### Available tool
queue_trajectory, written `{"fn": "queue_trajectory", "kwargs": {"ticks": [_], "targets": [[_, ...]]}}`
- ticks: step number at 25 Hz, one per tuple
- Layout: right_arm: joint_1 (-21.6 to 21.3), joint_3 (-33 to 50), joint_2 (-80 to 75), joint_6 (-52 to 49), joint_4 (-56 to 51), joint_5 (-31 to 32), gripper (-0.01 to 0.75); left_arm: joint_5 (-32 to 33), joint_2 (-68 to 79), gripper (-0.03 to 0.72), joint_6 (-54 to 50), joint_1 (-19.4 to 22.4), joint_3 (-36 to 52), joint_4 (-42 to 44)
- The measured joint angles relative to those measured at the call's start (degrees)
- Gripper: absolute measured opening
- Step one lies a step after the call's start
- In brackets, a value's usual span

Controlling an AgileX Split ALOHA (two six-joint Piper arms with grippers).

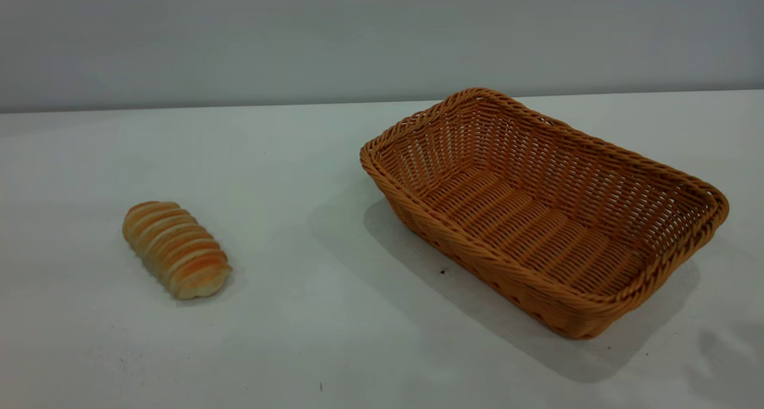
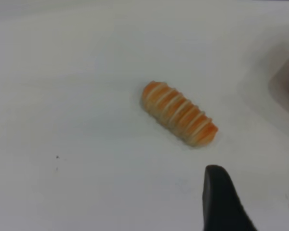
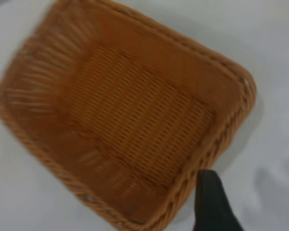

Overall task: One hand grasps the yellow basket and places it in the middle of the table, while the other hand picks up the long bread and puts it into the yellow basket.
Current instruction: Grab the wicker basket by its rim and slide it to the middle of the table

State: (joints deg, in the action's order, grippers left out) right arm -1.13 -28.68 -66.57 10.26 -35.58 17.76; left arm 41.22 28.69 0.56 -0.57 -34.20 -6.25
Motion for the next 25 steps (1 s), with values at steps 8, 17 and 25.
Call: {"fn": "queue_trajectory", "kwargs": {"ticks": [8, 17, 25], "targets": [[0.0, -2.5, -21.5, 9.3, -9.8, -3.4, 0.516, -0.1, 0.0, 0.399, 1.2, 0.0, 0.0, 0.9], [0.0, -7.6, -33.5, 22.6, -23.6, -1.4, 0.521, -0.5, 0.0, 0.399, 1.3, 0.0, 0.0, 0.9], [0.0, -9.1, -38.2, 34.8, -38.7, 0.7, 0.521, -0.5, 0.0, 0.399, 1.3, 0.0, 0.0, 0.9]]}}
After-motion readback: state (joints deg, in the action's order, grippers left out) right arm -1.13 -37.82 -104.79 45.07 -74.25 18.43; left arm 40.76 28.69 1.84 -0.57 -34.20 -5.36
